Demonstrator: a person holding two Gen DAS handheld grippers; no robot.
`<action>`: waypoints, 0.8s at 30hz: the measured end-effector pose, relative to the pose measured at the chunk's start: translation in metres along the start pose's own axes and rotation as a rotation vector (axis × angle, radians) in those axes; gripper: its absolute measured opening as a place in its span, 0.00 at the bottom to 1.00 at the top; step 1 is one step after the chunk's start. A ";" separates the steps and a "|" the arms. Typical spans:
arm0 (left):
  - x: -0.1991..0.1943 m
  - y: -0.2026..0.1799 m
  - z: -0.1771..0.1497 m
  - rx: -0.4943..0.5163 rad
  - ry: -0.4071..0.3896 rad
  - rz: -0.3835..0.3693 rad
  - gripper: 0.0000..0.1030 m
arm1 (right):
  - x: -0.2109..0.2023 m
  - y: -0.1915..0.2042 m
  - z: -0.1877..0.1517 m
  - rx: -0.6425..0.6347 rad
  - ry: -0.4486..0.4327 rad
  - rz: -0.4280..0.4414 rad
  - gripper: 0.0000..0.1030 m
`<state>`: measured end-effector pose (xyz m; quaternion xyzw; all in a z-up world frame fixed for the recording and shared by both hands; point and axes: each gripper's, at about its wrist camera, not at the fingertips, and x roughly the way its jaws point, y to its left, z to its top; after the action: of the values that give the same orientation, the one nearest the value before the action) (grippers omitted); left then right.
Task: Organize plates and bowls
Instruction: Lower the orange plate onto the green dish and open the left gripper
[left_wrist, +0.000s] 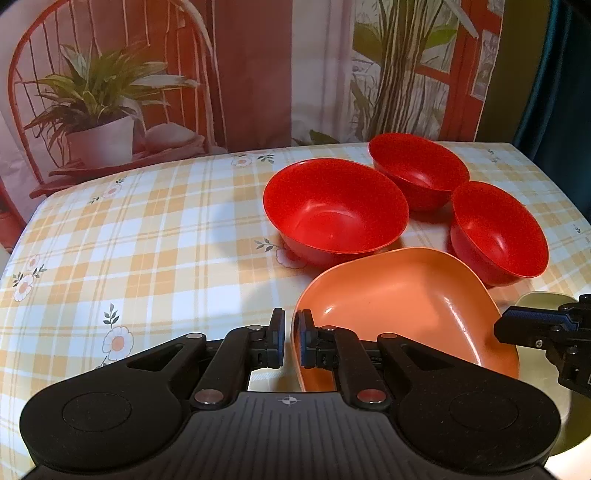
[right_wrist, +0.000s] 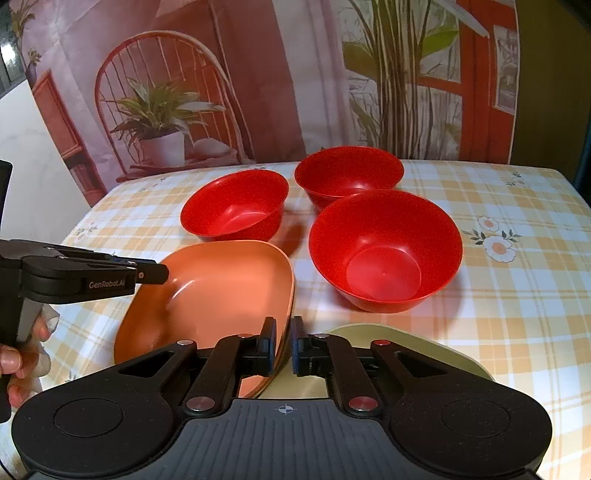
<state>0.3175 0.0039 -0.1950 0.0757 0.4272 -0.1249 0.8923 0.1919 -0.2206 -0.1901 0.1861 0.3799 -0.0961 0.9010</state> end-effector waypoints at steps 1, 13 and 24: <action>0.000 0.000 0.000 -0.004 0.001 -0.001 0.09 | 0.001 0.000 -0.001 -0.001 0.002 0.001 0.05; 0.001 0.003 0.000 -0.035 0.004 -0.008 0.09 | 0.002 0.004 -0.003 -0.034 -0.002 -0.008 0.04; -0.044 -0.004 -0.003 -0.097 -0.089 -0.017 0.09 | -0.034 -0.016 -0.003 -0.033 -0.077 -0.015 0.10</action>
<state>0.2878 0.0082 -0.1625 0.0232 0.3933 -0.1151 0.9119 0.1612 -0.2327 -0.1712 0.1646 0.3479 -0.1037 0.9171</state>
